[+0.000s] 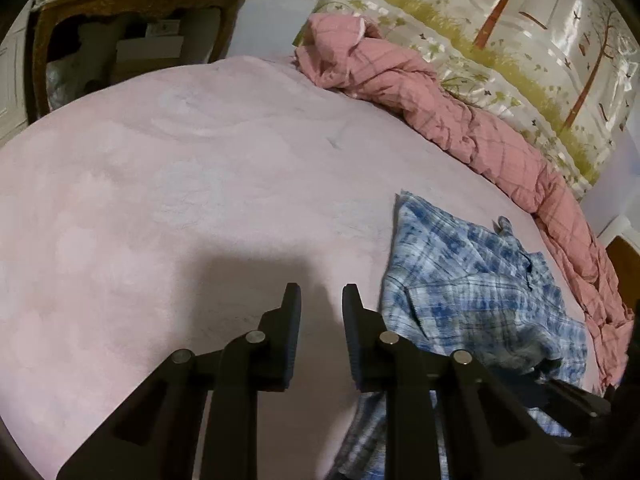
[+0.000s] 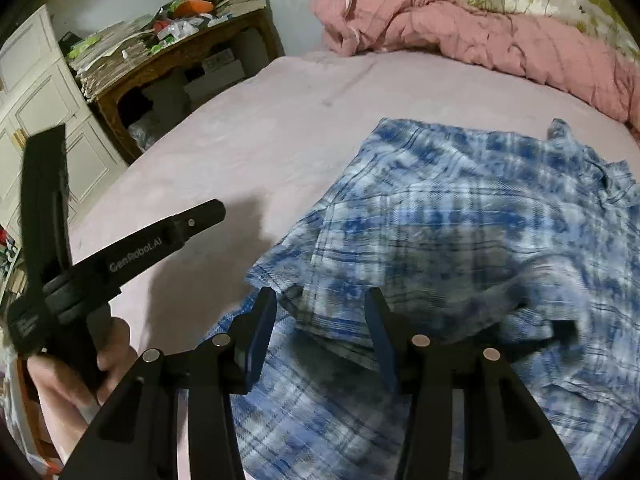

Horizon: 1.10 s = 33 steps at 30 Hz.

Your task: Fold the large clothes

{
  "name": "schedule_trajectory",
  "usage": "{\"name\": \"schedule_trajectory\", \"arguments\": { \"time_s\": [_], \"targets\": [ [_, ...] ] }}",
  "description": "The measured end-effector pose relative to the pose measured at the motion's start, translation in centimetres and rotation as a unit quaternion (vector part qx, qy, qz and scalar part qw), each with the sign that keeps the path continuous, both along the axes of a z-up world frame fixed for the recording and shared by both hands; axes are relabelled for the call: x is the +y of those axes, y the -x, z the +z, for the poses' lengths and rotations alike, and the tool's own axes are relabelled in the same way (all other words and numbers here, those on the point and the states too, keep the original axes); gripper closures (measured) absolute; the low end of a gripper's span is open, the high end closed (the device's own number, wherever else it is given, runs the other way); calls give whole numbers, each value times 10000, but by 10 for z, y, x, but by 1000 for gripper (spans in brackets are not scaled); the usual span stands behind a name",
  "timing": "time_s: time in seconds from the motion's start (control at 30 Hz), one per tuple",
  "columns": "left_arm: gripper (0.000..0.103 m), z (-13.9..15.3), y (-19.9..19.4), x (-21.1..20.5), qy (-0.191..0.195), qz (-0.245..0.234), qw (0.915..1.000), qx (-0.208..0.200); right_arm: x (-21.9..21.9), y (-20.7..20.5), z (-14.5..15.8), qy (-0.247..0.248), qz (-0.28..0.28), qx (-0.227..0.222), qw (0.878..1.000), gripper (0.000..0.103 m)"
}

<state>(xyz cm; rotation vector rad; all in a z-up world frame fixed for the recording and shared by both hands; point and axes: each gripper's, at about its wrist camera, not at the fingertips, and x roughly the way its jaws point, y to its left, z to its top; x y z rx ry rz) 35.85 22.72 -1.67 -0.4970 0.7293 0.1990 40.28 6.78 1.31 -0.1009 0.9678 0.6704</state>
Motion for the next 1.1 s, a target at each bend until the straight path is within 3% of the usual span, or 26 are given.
{"name": "schedule_trajectory", "arguments": {
  "time_s": [0.03,0.07,0.1,0.13,0.33,0.47,0.6,0.73,0.87,0.93,1.03,1.1],
  "targets": [
    [83,-1,-1,0,31,-21,10000,0,4,0,-5,58,62,78,9999,54],
    [83,-2,-2,-1,41,-37,10000,4,7,-2,-10,132,85,125,9998,65],
    [83,-2,-3,-1,43,-53,10000,7,8,-4,-14,208,53,140,9997,90],
    [83,-2,-2,-1,49,-72,10000,-3,7,-5,-18,291,-21,157,9995,100],
    [83,9,-1,-16,-85,-417,9987,-284,-49,4,24,228,-911,-867,9918,100],
    [83,13,-7,-46,-286,-932,9943,-426,-96,0,53,285,-1098,-1193,9864,100],
    [80,14,-11,-69,-429,-1194,9909,-459,-124,-7,62,114,-880,-949,9915,100],
    [59,26,-4,-74,-399,-1381,9865,-784,-116,-5,55,-20,-755,-797,9939,100],
    [51,40,1,-77,-211,-1715,9793,-1058,-93,-4,44,-373,-478,-560,9966,100],
    [51,42,1,-78,-337,-1650,9812,-938,-83,-3,41,-351,-455,-569,9967,100],
    [51,34,-8,-77,-512,-1382,9881,-443,-75,-6,38,-425,-488,-537,9965,99],
    [52,29,-10,-71,-477,-1224,9908,-317,-72,-9,37,-426,-549,-541,9961,93]
  ]
}}
